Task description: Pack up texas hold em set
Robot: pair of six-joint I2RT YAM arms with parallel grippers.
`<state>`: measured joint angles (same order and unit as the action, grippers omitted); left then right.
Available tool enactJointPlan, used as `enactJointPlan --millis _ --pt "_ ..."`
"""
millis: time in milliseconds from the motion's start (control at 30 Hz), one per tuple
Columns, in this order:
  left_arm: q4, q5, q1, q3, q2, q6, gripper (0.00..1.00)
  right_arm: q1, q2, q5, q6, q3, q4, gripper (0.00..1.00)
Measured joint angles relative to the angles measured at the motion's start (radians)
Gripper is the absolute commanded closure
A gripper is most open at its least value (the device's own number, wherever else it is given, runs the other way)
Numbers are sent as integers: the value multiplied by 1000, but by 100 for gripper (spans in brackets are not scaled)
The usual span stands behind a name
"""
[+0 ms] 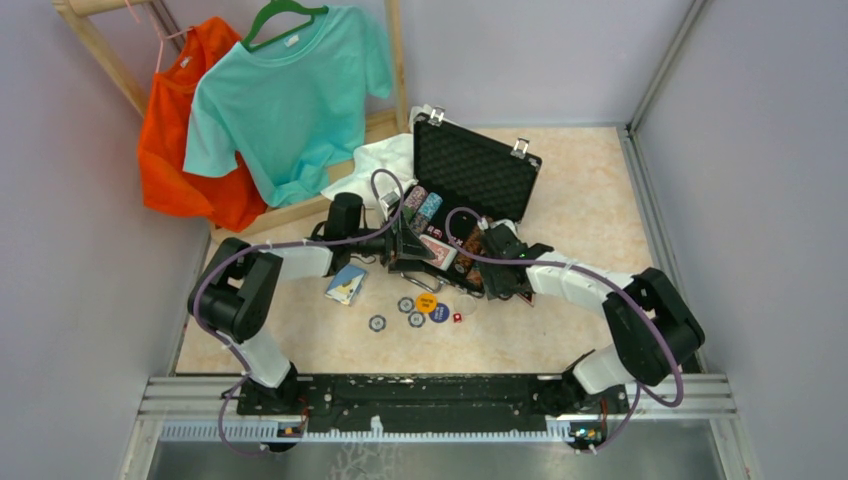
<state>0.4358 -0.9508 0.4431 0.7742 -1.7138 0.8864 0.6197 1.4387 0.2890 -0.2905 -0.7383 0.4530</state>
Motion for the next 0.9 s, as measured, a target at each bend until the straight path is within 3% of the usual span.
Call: enactJointPlan --millis 900 --pt "59 -16 0 -10 -11 18 7 79 63 88 -5 -61 75 38"
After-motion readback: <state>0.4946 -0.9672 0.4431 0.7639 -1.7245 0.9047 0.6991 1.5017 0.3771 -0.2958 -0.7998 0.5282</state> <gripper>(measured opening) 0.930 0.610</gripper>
